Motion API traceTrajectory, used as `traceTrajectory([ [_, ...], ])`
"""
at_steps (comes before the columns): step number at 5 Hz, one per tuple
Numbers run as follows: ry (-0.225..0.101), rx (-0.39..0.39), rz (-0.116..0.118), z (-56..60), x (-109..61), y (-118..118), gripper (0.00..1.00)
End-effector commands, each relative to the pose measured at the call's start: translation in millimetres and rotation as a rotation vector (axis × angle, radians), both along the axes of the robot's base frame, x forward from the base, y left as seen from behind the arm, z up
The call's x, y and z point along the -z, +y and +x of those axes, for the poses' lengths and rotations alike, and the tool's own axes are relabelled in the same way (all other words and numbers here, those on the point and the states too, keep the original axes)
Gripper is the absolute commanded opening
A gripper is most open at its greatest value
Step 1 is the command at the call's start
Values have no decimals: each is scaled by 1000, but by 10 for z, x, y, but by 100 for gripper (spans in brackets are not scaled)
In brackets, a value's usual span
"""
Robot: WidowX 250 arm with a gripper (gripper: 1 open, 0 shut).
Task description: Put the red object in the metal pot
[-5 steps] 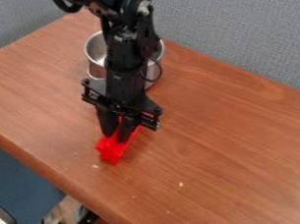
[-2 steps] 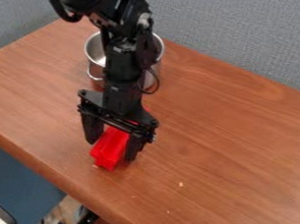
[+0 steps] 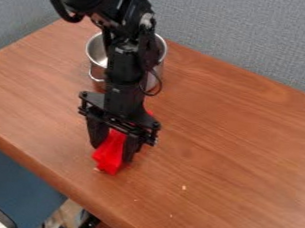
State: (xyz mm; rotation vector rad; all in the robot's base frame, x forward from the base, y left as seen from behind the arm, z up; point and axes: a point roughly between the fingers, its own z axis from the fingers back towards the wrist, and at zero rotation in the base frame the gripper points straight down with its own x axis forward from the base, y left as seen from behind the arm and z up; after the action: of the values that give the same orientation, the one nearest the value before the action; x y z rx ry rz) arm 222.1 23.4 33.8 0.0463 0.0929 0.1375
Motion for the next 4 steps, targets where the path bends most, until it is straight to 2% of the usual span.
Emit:
traceTrajectory([
  [1, -30, -1, 9, 12, -118, 33, 0],
  [4, -25, 6, 5, -49, -254, 36, 0],
])
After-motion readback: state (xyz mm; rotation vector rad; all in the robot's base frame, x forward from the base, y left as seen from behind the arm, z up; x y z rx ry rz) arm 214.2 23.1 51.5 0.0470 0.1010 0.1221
